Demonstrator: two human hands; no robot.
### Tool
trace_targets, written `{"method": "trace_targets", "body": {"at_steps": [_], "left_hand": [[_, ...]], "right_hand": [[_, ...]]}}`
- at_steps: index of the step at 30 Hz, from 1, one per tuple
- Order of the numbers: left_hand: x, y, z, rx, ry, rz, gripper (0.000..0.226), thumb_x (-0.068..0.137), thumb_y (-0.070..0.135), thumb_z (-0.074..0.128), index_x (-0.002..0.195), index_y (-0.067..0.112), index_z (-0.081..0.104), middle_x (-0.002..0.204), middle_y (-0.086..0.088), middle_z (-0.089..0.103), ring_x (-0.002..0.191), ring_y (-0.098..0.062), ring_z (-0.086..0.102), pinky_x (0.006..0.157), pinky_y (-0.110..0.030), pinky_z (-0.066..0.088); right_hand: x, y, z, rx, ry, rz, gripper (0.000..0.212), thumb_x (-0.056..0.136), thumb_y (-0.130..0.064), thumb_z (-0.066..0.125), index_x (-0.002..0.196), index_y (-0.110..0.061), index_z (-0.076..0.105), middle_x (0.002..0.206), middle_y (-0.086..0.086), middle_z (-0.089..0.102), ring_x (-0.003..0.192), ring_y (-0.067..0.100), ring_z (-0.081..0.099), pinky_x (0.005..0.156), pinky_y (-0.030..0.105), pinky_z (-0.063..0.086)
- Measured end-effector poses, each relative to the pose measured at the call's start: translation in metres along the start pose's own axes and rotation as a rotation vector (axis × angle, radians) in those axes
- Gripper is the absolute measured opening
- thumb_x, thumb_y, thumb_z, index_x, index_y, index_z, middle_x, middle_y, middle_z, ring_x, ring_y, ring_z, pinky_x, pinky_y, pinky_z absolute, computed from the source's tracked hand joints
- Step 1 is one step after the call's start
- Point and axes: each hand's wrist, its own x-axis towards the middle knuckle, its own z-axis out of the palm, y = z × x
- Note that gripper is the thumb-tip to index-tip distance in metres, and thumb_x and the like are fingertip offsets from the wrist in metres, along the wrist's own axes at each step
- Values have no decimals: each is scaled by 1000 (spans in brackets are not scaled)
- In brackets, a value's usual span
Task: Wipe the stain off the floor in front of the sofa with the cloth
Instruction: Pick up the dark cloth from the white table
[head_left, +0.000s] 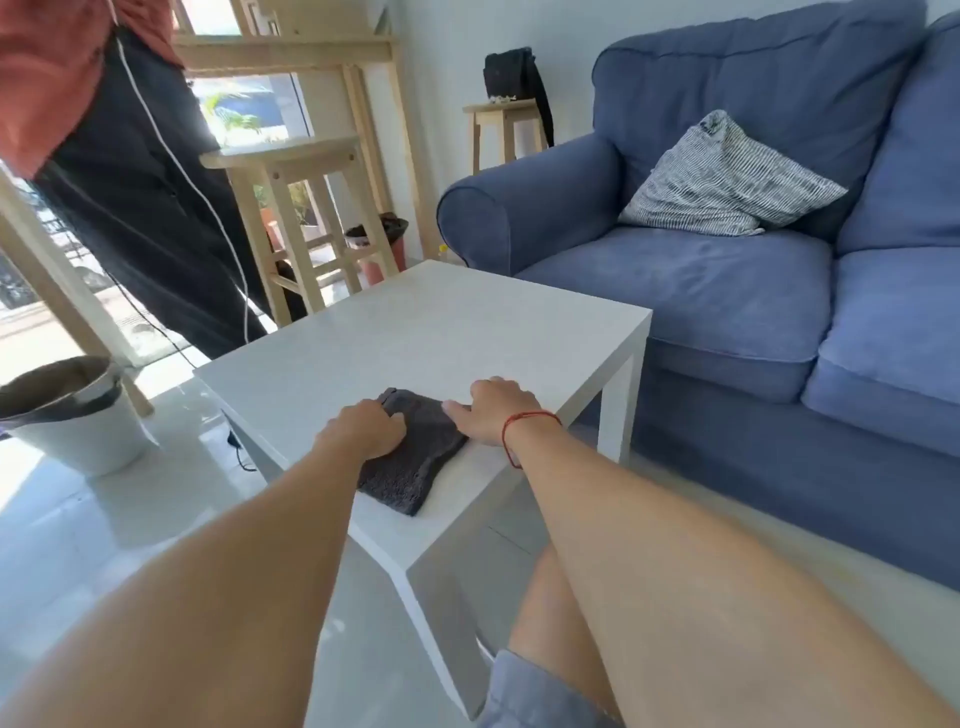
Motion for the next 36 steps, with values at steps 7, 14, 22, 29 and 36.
{"method": "trace_targets", "body": {"at_steps": [7, 14, 22, 29, 36], "left_hand": [[0, -2, 5, -35, 0, -21, 53, 95, 40, 44, 133, 3, 48, 131, -17, 55, 121, -36, 51, 99, -40, 43], [-4, 42, 3, -566, 33, 30, 52, 97, 35, 45, 133, -2, 38, 133, -20, 50, 120, -38, 50, 95, -39, 40], [-34, 146, 4, -902, -9, 247, 51, 91, 28, 62, 131, 2, 45, 125, -13, 56, 119, -31, 54, 100, -37, 45], [-78, 253, 24, -1001, -197, 371, 35, 93, 19, 62, 121, -2, 60, 110, -11, 62, 99, -23, 59, 79, -24, 44], [-87, 309, 85, -1005, -326, 321, 27, 89, 10, 64, 110, 9, 48, 95, -5, 54, 94, -21, 51, 79, -26, 43]], "right_hand": [[3, -13, 4, 23, -146, 122, 55, 81, -45, 64, 121, -9, 53, 127, 12, 57, 116, 31, 55, 92, 35, 43], [15, 8, -8, 626, -23, 207, 37, 90, -24, 54, 122, -11, 43, 120, 16, 58, 106, 37, 60, 85, 51, 55], [-23, 76, -75, 692, 486, 263, 32, 97, -14, 43, 128, -9, 43, 128, 19, 55, 117, 36, 53, 96, 37, 42], [-60, 162, -116, 595, 765, 461, 28, 98, -21, 42, 119, -6, 53, 126, 18, 56, 117, 35, 52, 93, 37, 41], [-79, 240, -102, 592, 742, 484, 36, 97, -10, 39, 130, -18, 52, 132, 14, 53, 121, 30, 49, 98, 31, 38]]}}
